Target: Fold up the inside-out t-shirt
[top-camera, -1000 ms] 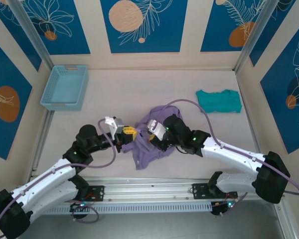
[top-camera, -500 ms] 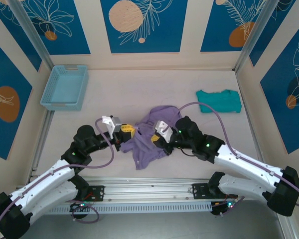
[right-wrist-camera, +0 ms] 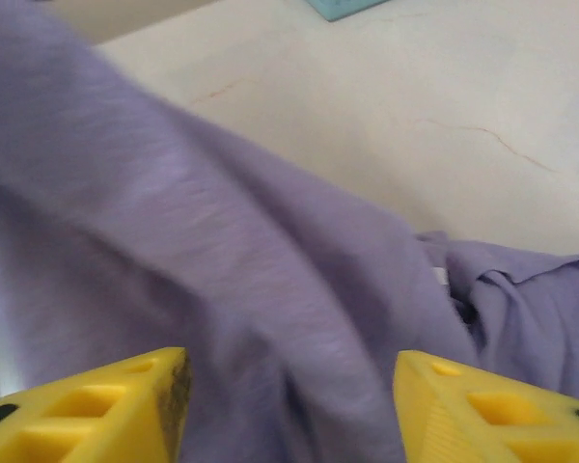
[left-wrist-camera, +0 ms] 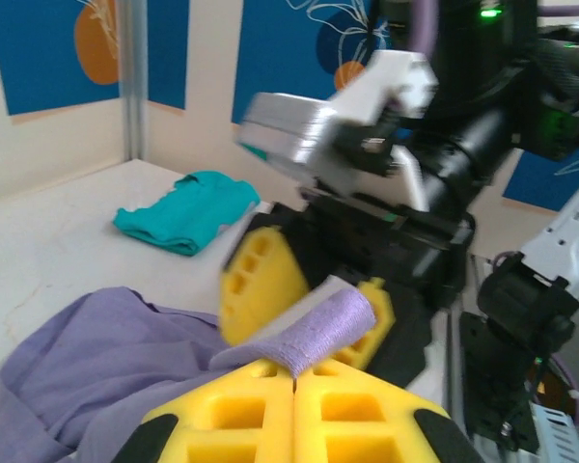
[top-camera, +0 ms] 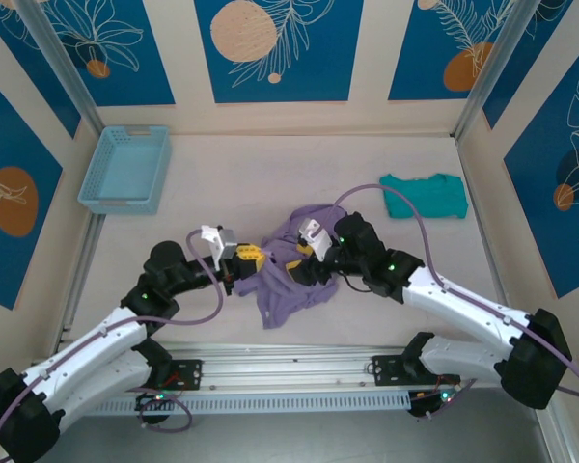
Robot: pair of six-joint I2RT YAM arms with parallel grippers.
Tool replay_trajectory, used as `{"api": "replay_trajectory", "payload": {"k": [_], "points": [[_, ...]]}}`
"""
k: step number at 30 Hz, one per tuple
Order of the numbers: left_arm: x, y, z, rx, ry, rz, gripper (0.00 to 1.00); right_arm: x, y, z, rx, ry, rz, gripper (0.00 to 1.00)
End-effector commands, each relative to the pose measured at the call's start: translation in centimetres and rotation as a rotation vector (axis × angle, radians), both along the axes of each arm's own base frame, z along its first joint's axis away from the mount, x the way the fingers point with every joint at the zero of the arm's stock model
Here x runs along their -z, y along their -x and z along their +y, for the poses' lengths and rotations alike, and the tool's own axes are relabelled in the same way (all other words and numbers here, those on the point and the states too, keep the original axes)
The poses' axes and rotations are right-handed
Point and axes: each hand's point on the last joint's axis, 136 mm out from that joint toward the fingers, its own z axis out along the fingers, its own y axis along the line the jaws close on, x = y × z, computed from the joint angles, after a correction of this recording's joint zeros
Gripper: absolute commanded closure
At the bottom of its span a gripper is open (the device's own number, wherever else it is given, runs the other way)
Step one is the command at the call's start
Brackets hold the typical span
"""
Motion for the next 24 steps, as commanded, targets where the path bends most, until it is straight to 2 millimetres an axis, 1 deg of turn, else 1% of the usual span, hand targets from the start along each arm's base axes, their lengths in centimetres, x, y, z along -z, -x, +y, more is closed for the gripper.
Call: {"api": "replay_trajectory", "payload": {"k": [1,3,7,9,10,12,13,15,16,17,19,22,24], "points": [[-1.1,1.0,-0.4,0.078,0.030,-0.025,1.00,-1.8,-1.9,0.4,0.025,-0.049,-0.029,0.40],[-1.1,1.1,-0.5,0.090,0.031,-0.022,1.00,-1.7,-1.7,0.8,-0.023,-0.070,0.012,0.39],[-1.2,1.1,-0.4,0.078,0.028,-0.041,1.00,-1.4,1.2,2.3,-0.227,-0.146,0.168,0.39],[-1.3,0.8,-0.1,0.053,0.025,-0.056,1.00,-1.4,2.6,2.6,-0.307,-0.180,0.243,0.41],[-1.5,0.6,0.0,0.037,0.027,-0.069,1.00,-1.3,3.0,2.7,-0.327,-0.188,0.278,0.44],[-1.7,0.4,0.3,0.012,0.034,-0.090,1.00,-0.8,3.2,2.7,-0.332,-0.184,0.334,0.48],[-1.9,0.4,0.4,0.003,0.039,-0.102,1.00,-0.5,3.1,2.7,-0.329,-0.179,0.353,0.53],[-2.3,0.2,0.6,-0.013,0.046,-0.117,1.00,-0.4,3.0,2.7,-0.320,-0.181,0.381,0.69],[-2.3,0.0,0.6,-0.022,0.045,-0.122,1.00,-0.6,3.0,2.6,-0.322,-0.198,0.398,0.77],[-2.3,-0.1,0.6,-0.029,0.042,-0.127,1.00,-1.1,3.0,2.5,-0.323,-0.221,0.409,0.82],[-1.9,-0.6,0.7,-0.055,0.019,-0.139,1.00,-2.7,3.2,1.9,-0.333,-0.287,0.425,0.91],[-1.1,-1.5,0.8,-0.092,-0.015,-0.152,1.00,-4.9,3.9,1.0,-0.342,-0.346,0.420,1.00],[-0.8,-1.9,0.6,-0.098,-0.028,-0.173,1.00,-6.3,4.4,0.2,-0.340,-0.376,0.405,1.00]]}}
